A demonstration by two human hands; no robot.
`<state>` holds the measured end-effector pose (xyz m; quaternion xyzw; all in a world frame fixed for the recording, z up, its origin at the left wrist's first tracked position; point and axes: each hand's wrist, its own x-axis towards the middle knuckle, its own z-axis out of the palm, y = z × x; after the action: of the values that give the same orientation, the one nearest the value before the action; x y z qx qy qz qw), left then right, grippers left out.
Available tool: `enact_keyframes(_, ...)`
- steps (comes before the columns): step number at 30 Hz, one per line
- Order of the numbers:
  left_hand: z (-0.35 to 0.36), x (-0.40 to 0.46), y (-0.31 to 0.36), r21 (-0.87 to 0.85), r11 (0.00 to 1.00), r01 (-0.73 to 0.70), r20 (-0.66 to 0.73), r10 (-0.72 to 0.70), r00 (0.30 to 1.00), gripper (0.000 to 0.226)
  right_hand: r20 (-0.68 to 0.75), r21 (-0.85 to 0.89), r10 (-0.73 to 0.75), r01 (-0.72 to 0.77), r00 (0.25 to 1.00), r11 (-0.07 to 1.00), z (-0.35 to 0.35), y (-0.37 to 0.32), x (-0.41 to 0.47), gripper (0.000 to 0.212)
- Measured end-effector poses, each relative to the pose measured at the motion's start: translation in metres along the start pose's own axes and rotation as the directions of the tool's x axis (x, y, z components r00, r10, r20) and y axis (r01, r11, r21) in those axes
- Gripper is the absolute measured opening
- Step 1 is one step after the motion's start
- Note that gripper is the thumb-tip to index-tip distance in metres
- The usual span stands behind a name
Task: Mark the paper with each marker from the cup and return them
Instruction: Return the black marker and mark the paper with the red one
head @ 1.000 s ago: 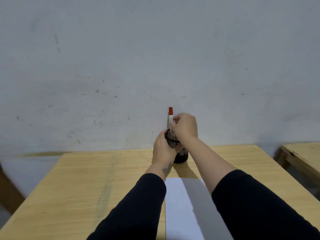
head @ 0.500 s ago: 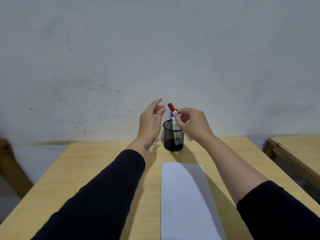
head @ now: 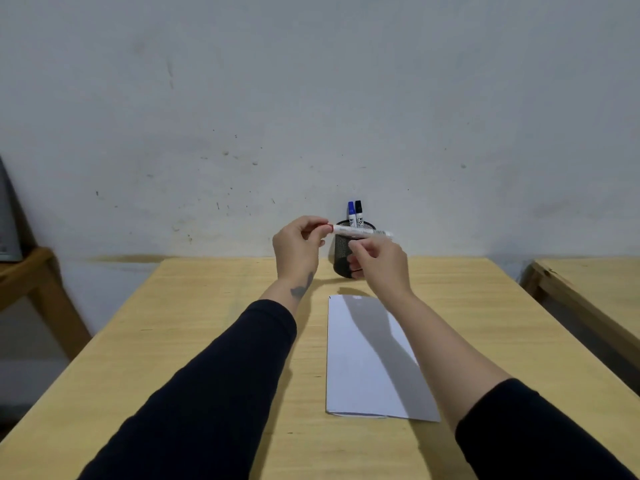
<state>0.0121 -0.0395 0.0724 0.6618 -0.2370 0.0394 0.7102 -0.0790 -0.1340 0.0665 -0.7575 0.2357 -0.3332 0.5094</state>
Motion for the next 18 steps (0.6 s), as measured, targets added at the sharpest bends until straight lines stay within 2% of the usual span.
enact_keyframes(1, 0.002, -0.003, -0.002, -0.014, 1.000, 0.011, 0.005, -0.011, 1.000, 0.010, 0.049, 0.228, 0.173, -0.180, 0.984, 0.957, 0.003, -0.003, 0.000, 0.025)
enact_keyframes(3, 0.005, -0.009, -0.005, -0.027, 0.999, 0.029, 0.020, -0.029, 0.999, 0.012, 0.208, 0.590, 0.398, -0.439, 0.893, 0.678, 0.005, -0.011, 0.006, 0.027)
enact_keyframes(4, 0.006, -0.012, -0.006, -0.026, 0.999, 0.036, 0.028, -0.036, 0.999, 0.011, 0.262, 0.680, 0.439, -0.487, 0.859, 0.548, 0.005, -0.014, 0.009, 0.027)
enact_keyframes(5, 0.006, -0.014, -0.007, -0.013, 0.999, 0.039, 0.037, -0.038, 0.999, 0.009, 0.278, 0.734, 0.462, -0.497, 0.842, 0.464, 0.005, -0.014, 0.012, 0.026)
enact_keyframes(6, 0.006, -0.017, -0.008, 0.010, 0.999, 0.037, 0.049, -0.038, 0.998, 0.009, 0.259, 0.760, 0.475, -0.481, 0.841, 0.437, 0.005, -0.014, 0.015, 0.025)
enact_keyframes(9, 0.000, -0.016, -0.011, 0.116, 0.993, -0.001, 0.126, -0.014, 0.992, 0.012, 0.193, 0.760, 0.456, -0.427, 0.869, 0.491, 0.009, -0.013, 0.016, 0.023)
enact_keyframes(12, -0.005, -0.012, -0.010, 0.181, 0.983, -0.030, 0.187, -0.005, 0.982, 0.016, 0.215, 0.738, 0.416, -0.426, 0.883, 0.523, 0.009, -0.010, 0.018, 0.023)
enact_keyframes(18, 0.002, -0.010, -0.010, 0.194, 0.980, 0.036, 0.156, -0.067, 0.985, 0.014, 0.200, 0.715, 0.364, -0.390, 0.909, 0.580, 0.006, -0.003, 0.027, 0.024)
